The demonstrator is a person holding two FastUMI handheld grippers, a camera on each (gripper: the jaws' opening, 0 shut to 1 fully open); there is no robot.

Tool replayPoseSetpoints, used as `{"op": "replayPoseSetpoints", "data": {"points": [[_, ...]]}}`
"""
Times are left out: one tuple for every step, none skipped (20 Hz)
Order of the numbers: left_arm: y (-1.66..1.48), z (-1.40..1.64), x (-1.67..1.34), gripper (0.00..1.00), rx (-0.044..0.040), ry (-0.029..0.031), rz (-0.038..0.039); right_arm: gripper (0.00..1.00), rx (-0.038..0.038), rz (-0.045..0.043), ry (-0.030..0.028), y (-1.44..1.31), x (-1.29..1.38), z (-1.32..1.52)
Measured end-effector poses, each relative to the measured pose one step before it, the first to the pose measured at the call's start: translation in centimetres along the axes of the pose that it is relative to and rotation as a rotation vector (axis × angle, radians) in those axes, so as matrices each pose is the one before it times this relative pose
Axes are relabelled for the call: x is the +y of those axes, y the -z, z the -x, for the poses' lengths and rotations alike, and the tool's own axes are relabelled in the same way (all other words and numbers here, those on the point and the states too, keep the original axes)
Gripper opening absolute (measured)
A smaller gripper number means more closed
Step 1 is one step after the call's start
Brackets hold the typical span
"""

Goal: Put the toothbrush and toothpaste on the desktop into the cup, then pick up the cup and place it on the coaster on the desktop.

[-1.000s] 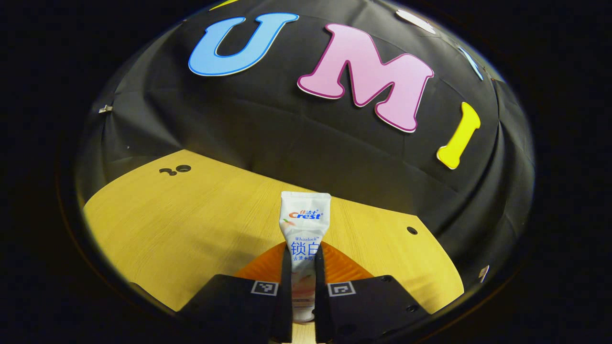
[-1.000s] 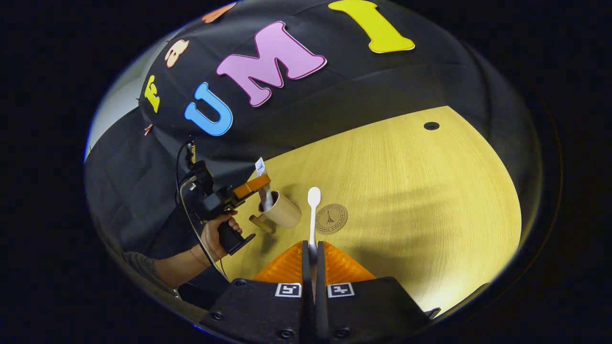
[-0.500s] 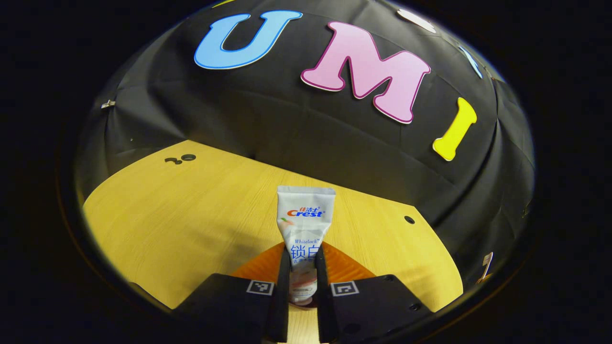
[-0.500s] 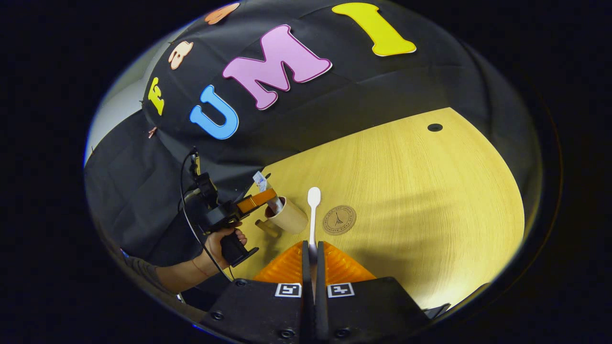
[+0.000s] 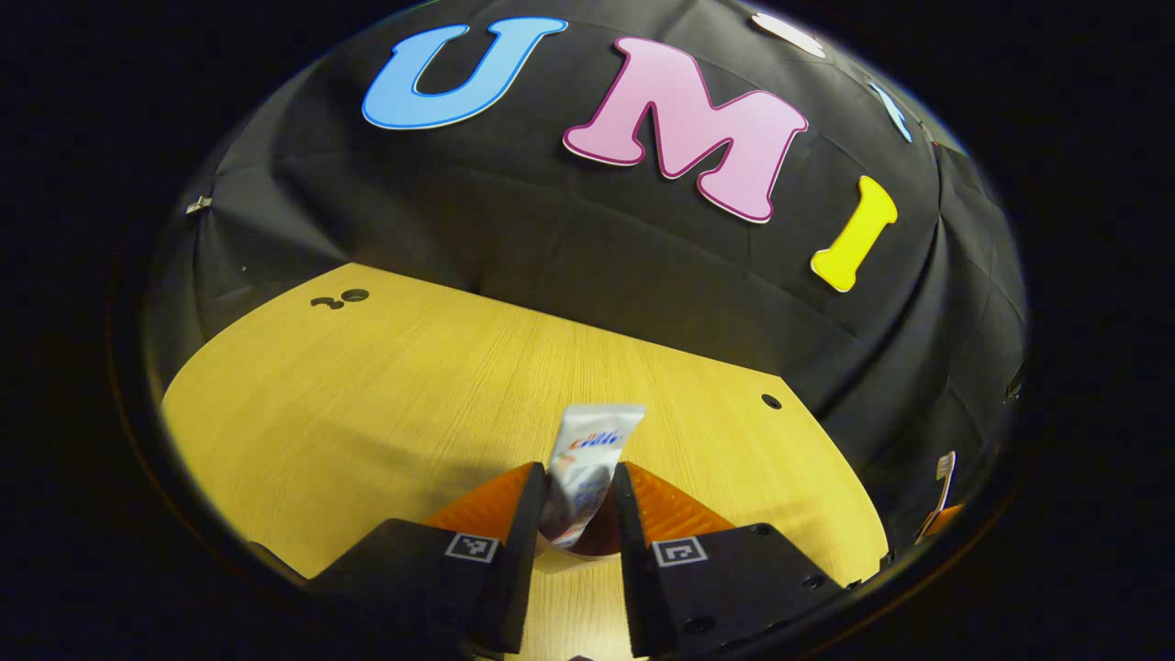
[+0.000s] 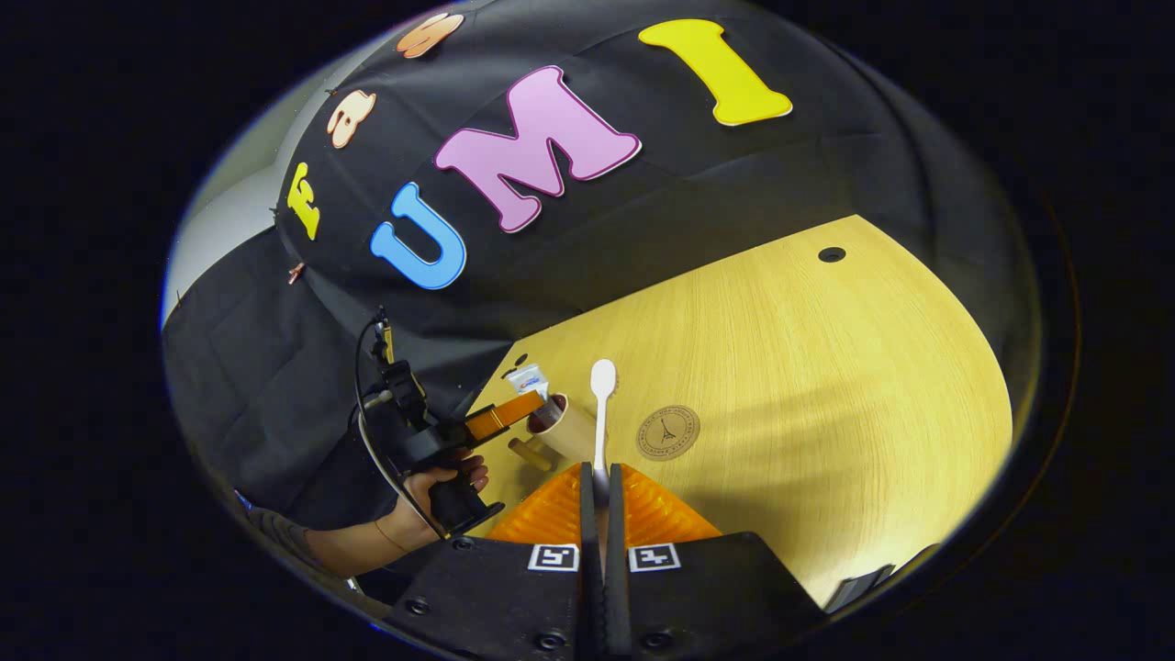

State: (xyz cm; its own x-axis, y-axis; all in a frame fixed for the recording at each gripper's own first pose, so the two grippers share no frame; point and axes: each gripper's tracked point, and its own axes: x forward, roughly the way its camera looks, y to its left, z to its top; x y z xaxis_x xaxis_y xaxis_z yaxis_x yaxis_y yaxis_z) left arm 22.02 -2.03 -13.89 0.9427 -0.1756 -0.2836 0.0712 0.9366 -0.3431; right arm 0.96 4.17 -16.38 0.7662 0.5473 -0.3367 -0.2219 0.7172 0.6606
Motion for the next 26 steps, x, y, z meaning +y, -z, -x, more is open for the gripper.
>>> {"op": "replayPoseSetpoints", "data": {"points": [[-0.045,0.298,0.038,0.60,0.00281,0.00303,-0.00300,0.05,-0.01174,-0.00327,-0.00171,-0.154,0.504,-0.056],[-0.028,0.446,-0.016,0.53,0.00814,0.00409,-0.00121,0.05,-0.01283,-0.00391,-0.00356,-0.157,0.488,-0.053],[0.116,0.514,0.159,0.57,0.00500,-0.00097,-0.00437,0.05,-0.01297,-0.00284,-0.00444,-0.199,0.535,-0.132],[-0.032,0.728,0.147,0.58,0.00531,0.00028,-0.00542,0.05,-0.01149,-0.00079,-0.00601,-0.233,0.626,-0.213],[0.092,0.857,-0.028,0.59,0.00521,0.00551,-0.00516,0.05,-0.01184,0.00047,-0.00894,-0.305,0.653,-0.314],[0.060,0.993,-0.041,0.60,0.00385,0.00658,-0.00656,0.05,-0.01479,0.00005,-0.01149,-0.340,0.726,-0.329],[0.142,1.077,-0.100,0.60,0.00566,0.00905,-0.00921,0.05,-0.01757,-0.00263,-0.01522,-0.493,0.787,-0.537],[0.106,1.092,-0.063,0.60,0.00449,0.00510,-0.01160,0.05,-0.01999,-0.00801,-0.01722,-0.490,0.855,-0.637],[0.319,1.095,-0.071,0.60,0.00459,0.00638,-0.01384,0.05,-0.02212,-0.01662,-0.02199,-0.507,0.843,-0.831],[0.278,1.165,-0.154,0.61,0.00416,0.00680,-0.01383,0.05,-0.02468,-0.01795,-0.02273,-0.540,0.939,-0.874],[0.288,1.171,-0.068,0.61,0.00191,0.00372,-0.01513,0.05,-0.02114,-0.00911,-0.02285,-0.431,0.816,-1.098],[0.209,1.024,-0.072,0.61,0.00067,0.00246,-0.01152,0.05,-0.01684,0.00023,-0.02032,-0.282,0.697,-1.138],[0.561,0.742,-0.182,0.61,-0.00299,0.00566,-0.00819,0.05,-0.01038,0.00467,-0.01770,-0.238,0.553,-1.277],[0.095,0.878,-0.133,0.61,-0.00563,0.00369,-0.00270,0.05,-0.01213,0.00972,-0.01966,-0.350,0.621,-1.181],[0.188,0.791,-0.189,0.65,-0.00351,0.00465,0.00147,0.05,-0.01627,0.01346,-0.01675,-0.382,0.340,-1.347],[0.038,0.713,-0.207,0.61,-0.00587,0.00451,0.00623,0.05,-0.01609,0.01164,-0.01652,-0.298,0.211,-1.267],[0.146,0.658,-0.193,0.61,-0.00506,0.00362,0.01110,0.05,-0.01586,0.00701,-0.01503,-0.342,0.220,-1.070],[0.073,0.558,-0.205,0.61,-0.00422,0.00365,0.01490,0.05,-0.01275,0.00250,-0.01807,-0.204,0.304,-1.275],[0.304,0.386,-0.189,0.61,-0.00165,0.00259,0.01449,0.05,-0.01004,0.00711,-0.01482,-0.072,0.172,-1.287],[0.132,0.451,-0.057,0.61,-0.00251,-0.00228,0.01118,0.05,-0.00635,0.01867,-0.01409,0.210,0.116,-1.174],[0.327,0.274,-0.029,0.61,-0.00015,-0.00258,0.00707,0.05,-0.00104,0.02407,-0.01375,0.248,0.081,-1.119],[0.299,0.381,0.106,0.61,-0.00002,-0.00696,0.00548,0.05,0.00442,0.02196,-0.00958,0.474,0.043,-0.967],[0.406,0.357,0.119,0.61,0.00306,-0.00536,0.00723,0.05,0.00408,0.01671,-0.01819,0.709,0.010,-1.294],[0.374,0.293,0.034,0.61,0.00291,-0.00396,0.00488,0.05,0.00301,0.01073,-0.01058,0.617,-0.002,-0.906],[0.393,0.308,0.153,0.61,0.00076,-0.00623,0.00425,0.05,0.00178,0.01943,-0.00648,0.671,-0.179,-0.849],[0.269,0.246,0.197,0.61,-0.00052,-0.00856,0.00387,0.05,0.00197,0.02685,-0.00460,0.797,-0.245,-0.699]]}}
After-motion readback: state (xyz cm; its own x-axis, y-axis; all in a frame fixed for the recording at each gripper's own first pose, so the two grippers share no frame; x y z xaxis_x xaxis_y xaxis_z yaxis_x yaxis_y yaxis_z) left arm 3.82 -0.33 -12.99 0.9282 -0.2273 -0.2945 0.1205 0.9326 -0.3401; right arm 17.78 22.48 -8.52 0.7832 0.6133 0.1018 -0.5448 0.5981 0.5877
